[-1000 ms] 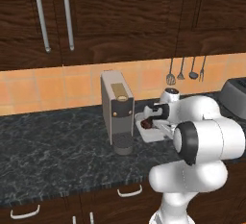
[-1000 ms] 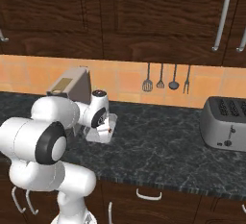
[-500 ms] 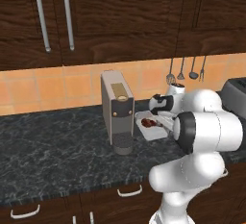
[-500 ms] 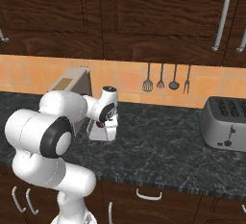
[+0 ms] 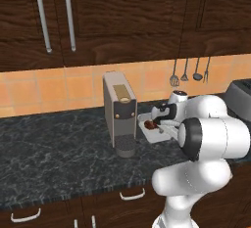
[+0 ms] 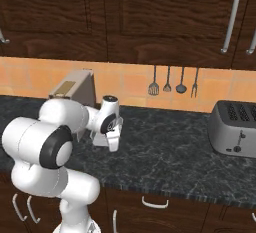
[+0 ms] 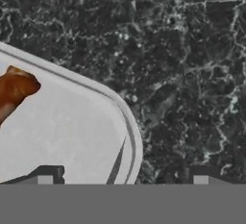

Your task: Take the meat container that has the chicken drumstick and place it on the second highest rack of the freezer. Then take the vegetable container that has the potato and lemon wedge and place it on the highest rack of the freezer.

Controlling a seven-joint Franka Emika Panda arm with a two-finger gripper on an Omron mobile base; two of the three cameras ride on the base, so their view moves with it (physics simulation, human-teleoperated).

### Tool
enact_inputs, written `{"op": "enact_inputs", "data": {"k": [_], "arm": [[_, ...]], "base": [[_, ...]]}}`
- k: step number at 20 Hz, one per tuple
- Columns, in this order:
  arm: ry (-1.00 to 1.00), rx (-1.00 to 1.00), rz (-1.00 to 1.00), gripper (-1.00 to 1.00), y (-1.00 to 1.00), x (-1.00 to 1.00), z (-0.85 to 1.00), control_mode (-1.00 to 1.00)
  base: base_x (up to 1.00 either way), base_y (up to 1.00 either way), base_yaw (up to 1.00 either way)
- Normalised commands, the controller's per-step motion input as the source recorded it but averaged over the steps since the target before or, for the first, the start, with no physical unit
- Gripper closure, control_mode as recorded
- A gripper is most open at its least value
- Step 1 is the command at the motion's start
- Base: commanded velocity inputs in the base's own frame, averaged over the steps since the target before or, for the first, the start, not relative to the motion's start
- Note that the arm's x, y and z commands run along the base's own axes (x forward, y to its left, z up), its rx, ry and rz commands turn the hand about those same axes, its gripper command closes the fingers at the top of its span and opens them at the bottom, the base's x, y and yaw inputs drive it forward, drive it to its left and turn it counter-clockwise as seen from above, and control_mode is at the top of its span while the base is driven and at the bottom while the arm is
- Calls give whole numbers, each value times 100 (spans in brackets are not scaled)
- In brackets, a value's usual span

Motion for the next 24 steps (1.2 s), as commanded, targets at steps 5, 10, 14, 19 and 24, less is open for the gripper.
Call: {"op": "enact_inputs", "data": {"k": [5, 10, 14, 19, 24], "arm": [[6, -4, 0, 100, 16, 19, -22, -100], [0, 0, 0, 100, 0, -3, 0, -100], [-6, 4, -6, 100, -21, -71, 9, -100], [-19, 11, -26, 100, -77, -100, 75, -100], [-5, 0, -28, 100, -26, -100, 100, -100]], "base": [[0, 0, 0], [0, 0, 0], [0, 0, 0], [0, 0, 0], [0, 0, 0]]}}
